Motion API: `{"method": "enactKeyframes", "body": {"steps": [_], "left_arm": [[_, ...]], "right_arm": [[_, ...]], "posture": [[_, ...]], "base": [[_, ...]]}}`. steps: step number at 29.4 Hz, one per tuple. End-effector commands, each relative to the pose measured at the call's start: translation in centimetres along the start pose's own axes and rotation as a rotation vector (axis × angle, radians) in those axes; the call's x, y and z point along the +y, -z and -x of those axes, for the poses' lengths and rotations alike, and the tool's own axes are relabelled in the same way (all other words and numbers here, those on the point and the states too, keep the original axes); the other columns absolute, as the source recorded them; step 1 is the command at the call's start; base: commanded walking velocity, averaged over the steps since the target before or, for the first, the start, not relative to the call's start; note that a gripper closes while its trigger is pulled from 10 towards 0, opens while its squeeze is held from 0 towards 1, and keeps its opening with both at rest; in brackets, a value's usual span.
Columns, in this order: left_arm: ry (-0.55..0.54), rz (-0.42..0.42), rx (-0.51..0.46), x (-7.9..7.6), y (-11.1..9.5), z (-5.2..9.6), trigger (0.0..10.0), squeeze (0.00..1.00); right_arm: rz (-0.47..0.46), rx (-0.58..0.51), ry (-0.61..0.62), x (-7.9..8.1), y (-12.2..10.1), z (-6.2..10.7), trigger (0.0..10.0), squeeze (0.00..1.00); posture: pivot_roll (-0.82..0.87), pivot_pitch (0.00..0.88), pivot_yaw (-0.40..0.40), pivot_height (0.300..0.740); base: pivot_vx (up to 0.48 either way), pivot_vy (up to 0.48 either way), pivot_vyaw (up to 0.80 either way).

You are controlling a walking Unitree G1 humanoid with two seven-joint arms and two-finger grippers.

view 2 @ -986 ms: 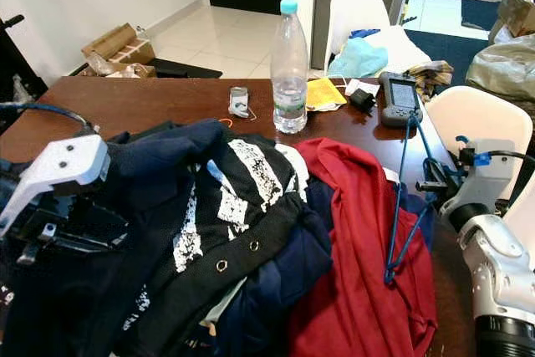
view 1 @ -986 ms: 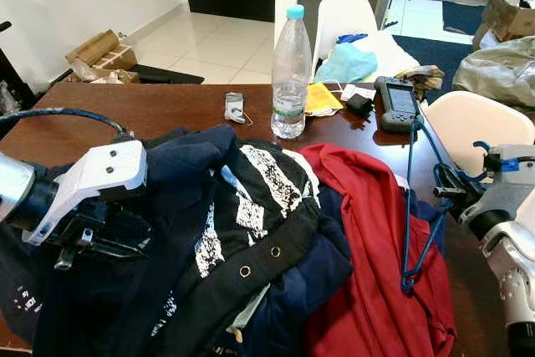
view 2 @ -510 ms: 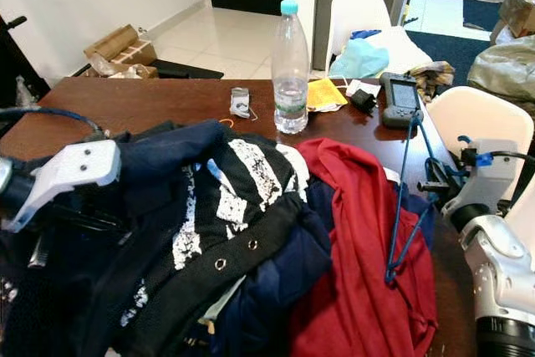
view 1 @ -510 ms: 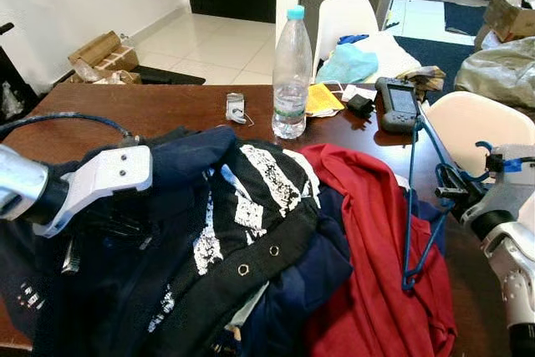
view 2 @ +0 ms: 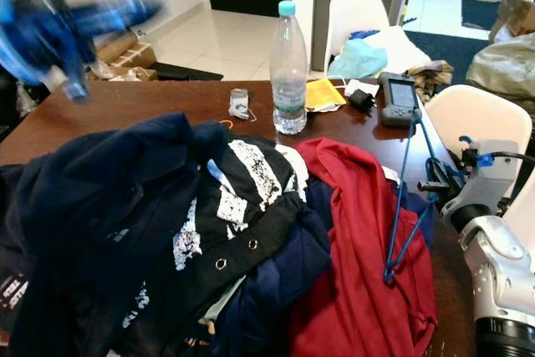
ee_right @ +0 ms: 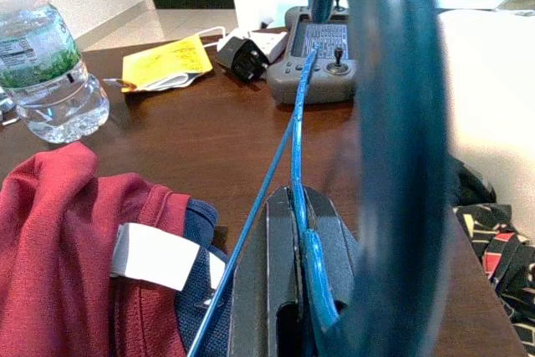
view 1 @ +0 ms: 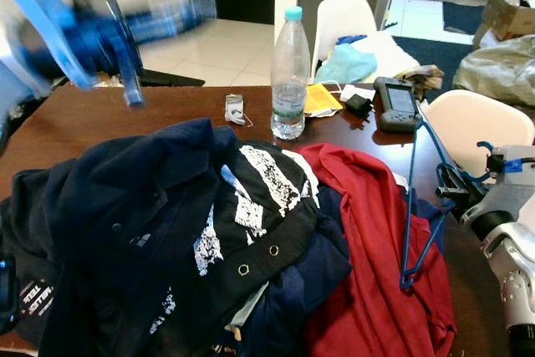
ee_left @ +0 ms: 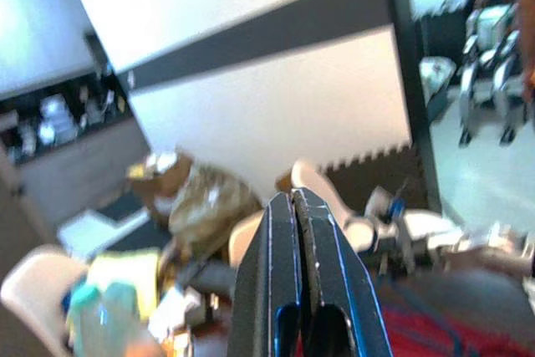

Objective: Hang hanger

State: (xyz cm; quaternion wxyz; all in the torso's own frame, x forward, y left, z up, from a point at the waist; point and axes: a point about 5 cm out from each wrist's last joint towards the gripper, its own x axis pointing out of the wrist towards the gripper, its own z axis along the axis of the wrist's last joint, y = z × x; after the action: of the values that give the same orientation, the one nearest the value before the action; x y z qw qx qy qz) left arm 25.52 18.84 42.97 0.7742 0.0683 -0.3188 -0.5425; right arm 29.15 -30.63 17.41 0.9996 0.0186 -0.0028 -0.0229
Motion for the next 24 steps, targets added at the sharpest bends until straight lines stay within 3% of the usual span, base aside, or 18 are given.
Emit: {"method": "enactKeyframes", "body": {"steps": [1, 6, 7, 8, 9, 10, 11, 12, 13, 14, 15, 17, 18, 20, 24], "left_arm": [[0.014, 0.019, -0.047, 0.1, -0.7, 0.1, 0.0, 0.0], [0.033, 0.021, -0.044, 0.1, -0.9, 0.0, 0.0, 0.0], [0.113, 0.039, 0.186, -1.2, 2.2, 0.4, 7.6, 0.02], [0.2, 0.073, 0.363, -2.6, 4.9, 1.0, 10.0, 0.72], [0.285, 0.097, 0.526, -4.1, 7.1, 1.7, 10.0, 1.0], [0.285, 0.097, 0.526, -4.1, 7.1, 1.7, 10.0, 1.0], [0.338, 0.116, 0.636, -5.1, 8.6, 2.4, 10.0, 1.0], [0.338, 0.116, 0.636, -5.1, 8.6, 2.4, 10.0, 1.0], [0.373, 0.109, 0.747, -5.6, 9.6, 3.1, 10.0, 1.0], [0.373, 0.109, 0.747, -5.6, 9.6, 3.1, 10.0, 1.0], [0.417, 0.093, 0.951, -6.1, 11.5, 4.7, 10.0, 1.0], [0.417, 0.093, 0.951, -6.1, 11.5, 4.7, 10.0, 1.0], [0.432, 0.083, 1.016, -6.2, 12.1, 5.4, 10.0, 1.0], [0.432, 0.061, 1.054, -6.1, 12.9, 5.5, 10.0, 1.0], [0.431, 0.036, 1.054, -6.1, 13.8, 4.9, 10.0, 1.0]], "right_arm": [[-0.022, -0.009, 0.002, 0.1, 0.1, -0.1, 10.0, 0.0], [-0.024, -0.011, 0.003, 0.1, 0.1, -0.1, 10.0, 0.0], [-0.022, -0.012, 0.003, 0.0, 0.0, -0.2, 10.0, 0.0], [-0.019, -0.013, 0.003, 0.0, 0.0, -0.2, 10.0, 0.0], [-0.017, -0.014, 0.002, -0.1, -0.1, -0.3, 10.0, 0.0], [-0.017, -0.014, 0.002, -0.1, -0.1, -0.3, 10.0, 0.0], [-0.016, -0.014, 0.001, -0.1, -0.1, -0.3, 10.0, 0.0], [-0.016, -0.014, 0.001, -0.1, -0.1, -0.3, 10.0, 0.0], [-0.015, -0.014, -0.001, 0.0, -0.1, -0.4, 10.0, 0.0], [-0.015, -0.014, -0.001, 0.0, -0.1, -0.4, 10.0, 0.0], [-0.016, -0.014, -0.004, 0.2, 0.0, -0.4, 10.0, 0.0], [-0.016, -0.014, -0.004, 0.2, 0.0, -0.4, 10.0, 0.0], [-0.016, -0.014, -0.004, 0.2, 0.0, -0.5, 10.0, 0.0], [-0.017, -0.013, -0.004, 0.3, 0.1, -0.4, 10.0, 0.0], [-0.022, -0.012, 0.0, 0.3, 0.3, -0.2, 10.0, 0.0]], "posture": [[0.07, 0.055, 0.051, 0.74], [0.07, 0.055, 0.051, 0.74], [0.07, 0.05, 0.051, 0.74], [0.07, 0.042, 0.05, 0.74], [0.07, 0.042, 0.05, 0.74], [0.07, 0.042, 0.05, 0.74], [0.07, 0.037, 0.05, 0.74], [0.07, 0.037, 0.05, 0.74], [0.07, 0.037, 0.054, 0.74], [0.07, 0.037, 0.054, 0.74], [0.07, 0.038, 0.058, 0.74], [0.07, 0.038, 0.058, 0.74], [0.07, 0.038, 0.058, 0.74], [0.07, 0.042, 0.062, 0.74], [0.07, 0.046, 0.07, 0.74]], "base": [[0.0, 0.0, 0.0], [0.0, 0.0, 0.0], [0.0, 0.0, 0.0], [0.0, 0.0, 0.0], [0.0, 0.0, 0.0], [0.0, 0.0, 0.0], [0.0, 0.0, 0.0], [0.0, 0.0, 0.0], [0.0, 0.0, 0.0], [0.0, 0.0, 0.0], [0.0, 0.0, 0.0], [0.0, 0.0, 0.0], [0.0, 0.0, 0.0], [0.0, 0.0, 0.0], [0.0, 0.0, 0.0]]}}
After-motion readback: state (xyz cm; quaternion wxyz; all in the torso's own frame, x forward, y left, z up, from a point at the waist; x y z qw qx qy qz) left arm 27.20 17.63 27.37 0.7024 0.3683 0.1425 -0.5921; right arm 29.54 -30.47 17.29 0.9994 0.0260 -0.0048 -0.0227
